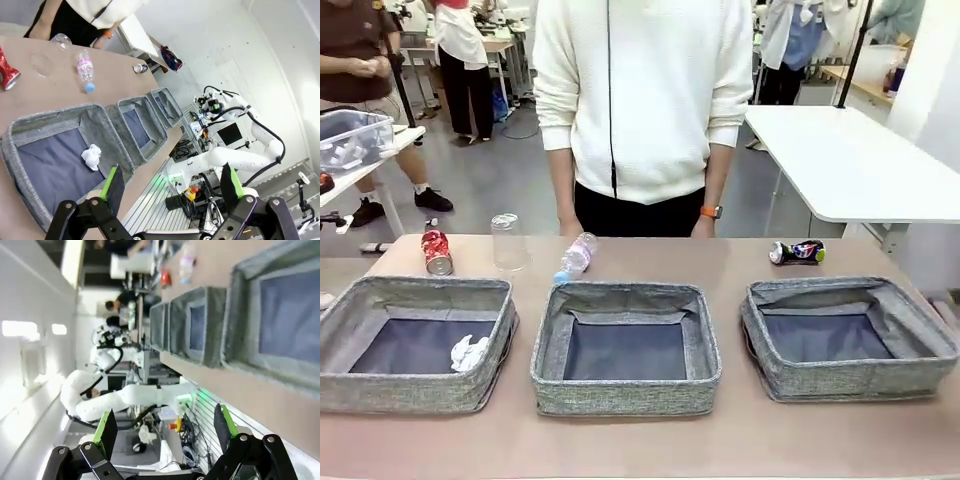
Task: Sort the waste into the appropriate baskets.
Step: Place the picked waste into the Fabric basket indicated by the person, then pick up the waste item pointed out by the person.
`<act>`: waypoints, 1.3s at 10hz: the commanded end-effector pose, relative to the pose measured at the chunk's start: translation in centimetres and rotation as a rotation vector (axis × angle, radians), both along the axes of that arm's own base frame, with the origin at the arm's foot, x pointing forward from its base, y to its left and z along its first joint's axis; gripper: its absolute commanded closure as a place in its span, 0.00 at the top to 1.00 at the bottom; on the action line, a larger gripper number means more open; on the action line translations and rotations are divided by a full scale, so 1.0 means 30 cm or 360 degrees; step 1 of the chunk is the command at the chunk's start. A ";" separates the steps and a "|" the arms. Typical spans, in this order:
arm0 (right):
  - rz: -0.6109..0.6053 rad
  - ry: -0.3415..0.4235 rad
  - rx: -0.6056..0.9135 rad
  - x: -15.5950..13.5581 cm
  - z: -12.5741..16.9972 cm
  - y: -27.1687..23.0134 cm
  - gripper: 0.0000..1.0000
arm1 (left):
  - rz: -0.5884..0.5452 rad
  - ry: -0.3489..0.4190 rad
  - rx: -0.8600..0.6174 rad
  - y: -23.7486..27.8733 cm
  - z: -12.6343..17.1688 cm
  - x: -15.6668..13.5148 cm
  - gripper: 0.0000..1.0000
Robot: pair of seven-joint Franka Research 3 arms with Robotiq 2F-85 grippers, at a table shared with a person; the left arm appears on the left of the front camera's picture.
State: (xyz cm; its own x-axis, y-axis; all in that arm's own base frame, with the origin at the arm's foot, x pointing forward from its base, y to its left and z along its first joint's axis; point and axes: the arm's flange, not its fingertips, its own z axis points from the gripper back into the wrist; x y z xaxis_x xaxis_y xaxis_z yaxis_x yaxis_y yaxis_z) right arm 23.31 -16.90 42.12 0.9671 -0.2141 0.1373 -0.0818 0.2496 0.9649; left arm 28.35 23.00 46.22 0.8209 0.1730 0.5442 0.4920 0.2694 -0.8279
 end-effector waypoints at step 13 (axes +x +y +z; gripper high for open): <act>0.0000 0.0000 0.0000 0.000 0.000 0.000 1.00 | -0.0006 -0.0038 -0.0019 -0.004 0.006 0.003 1.00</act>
